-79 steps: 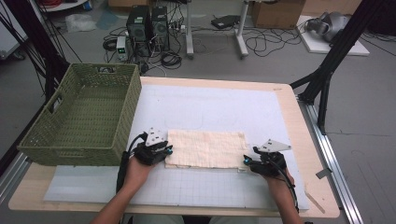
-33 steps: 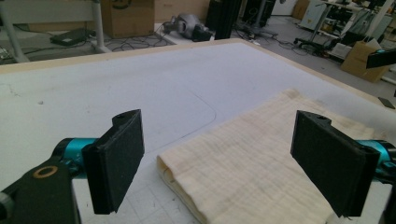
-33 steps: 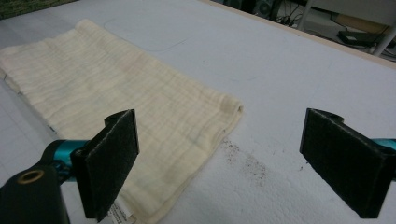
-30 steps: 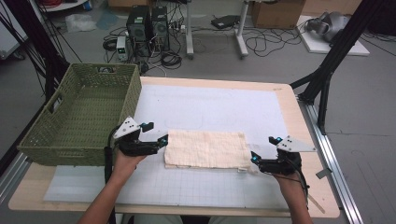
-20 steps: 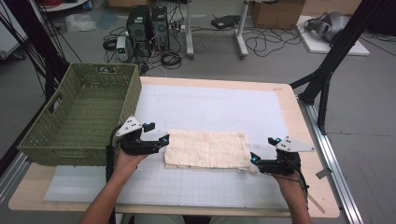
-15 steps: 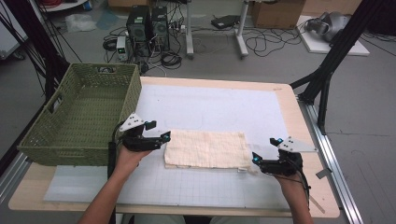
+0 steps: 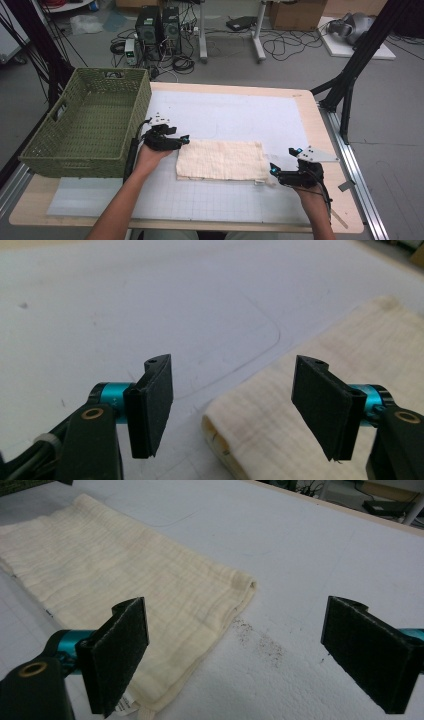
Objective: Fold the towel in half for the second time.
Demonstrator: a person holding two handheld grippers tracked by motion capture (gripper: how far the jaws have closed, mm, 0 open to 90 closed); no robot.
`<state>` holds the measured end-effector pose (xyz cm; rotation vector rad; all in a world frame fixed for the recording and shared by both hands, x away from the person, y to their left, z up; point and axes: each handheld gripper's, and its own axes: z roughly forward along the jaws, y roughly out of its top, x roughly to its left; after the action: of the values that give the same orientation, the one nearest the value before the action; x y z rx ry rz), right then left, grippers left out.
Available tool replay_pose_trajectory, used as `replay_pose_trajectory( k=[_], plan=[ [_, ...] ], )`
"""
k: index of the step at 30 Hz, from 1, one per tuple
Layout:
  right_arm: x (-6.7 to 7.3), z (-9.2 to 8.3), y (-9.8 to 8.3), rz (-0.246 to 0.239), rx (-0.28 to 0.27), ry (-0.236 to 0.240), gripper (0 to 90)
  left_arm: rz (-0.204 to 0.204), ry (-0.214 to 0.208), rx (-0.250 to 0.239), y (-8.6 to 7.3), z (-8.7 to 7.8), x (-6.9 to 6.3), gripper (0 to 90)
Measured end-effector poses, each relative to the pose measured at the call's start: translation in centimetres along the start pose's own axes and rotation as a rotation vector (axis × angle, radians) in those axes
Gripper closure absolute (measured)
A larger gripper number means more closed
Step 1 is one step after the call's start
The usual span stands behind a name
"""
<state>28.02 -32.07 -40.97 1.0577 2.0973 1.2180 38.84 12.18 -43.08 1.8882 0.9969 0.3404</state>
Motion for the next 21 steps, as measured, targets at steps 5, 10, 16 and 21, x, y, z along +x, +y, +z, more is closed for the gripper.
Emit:
replay_pose_trajectory(
  k=[5, 10, 16, 21],
  plan=[
    [-0.1, 0.4, 0.1, 0.007, 0.01, 0.007, 11.0, 0.018, 0.008, 0.074, -0.5, 1.0, 0.1, 39.6],
    [-0.3, 1.4, 0.5, 0.026, 0.03, 0.029, 11.0, 0.057, 0.008, 0.129, -0.8, 1.3, 0.0, 47.3],
    [-1.1, 4.4, 1.7, 0.034, 0.11, 0.056, 11.1, 0.102, 0.004, 0.154, -1.0, 1.3, -0.2, 61.2],
    [-1.6, 7.1, 2.7, 0.019, 0.18, 0.069, 11.1, 0.108, -0.017, 0.144, -1.2, 1.2, -0.2, 80.2]
  ],
)
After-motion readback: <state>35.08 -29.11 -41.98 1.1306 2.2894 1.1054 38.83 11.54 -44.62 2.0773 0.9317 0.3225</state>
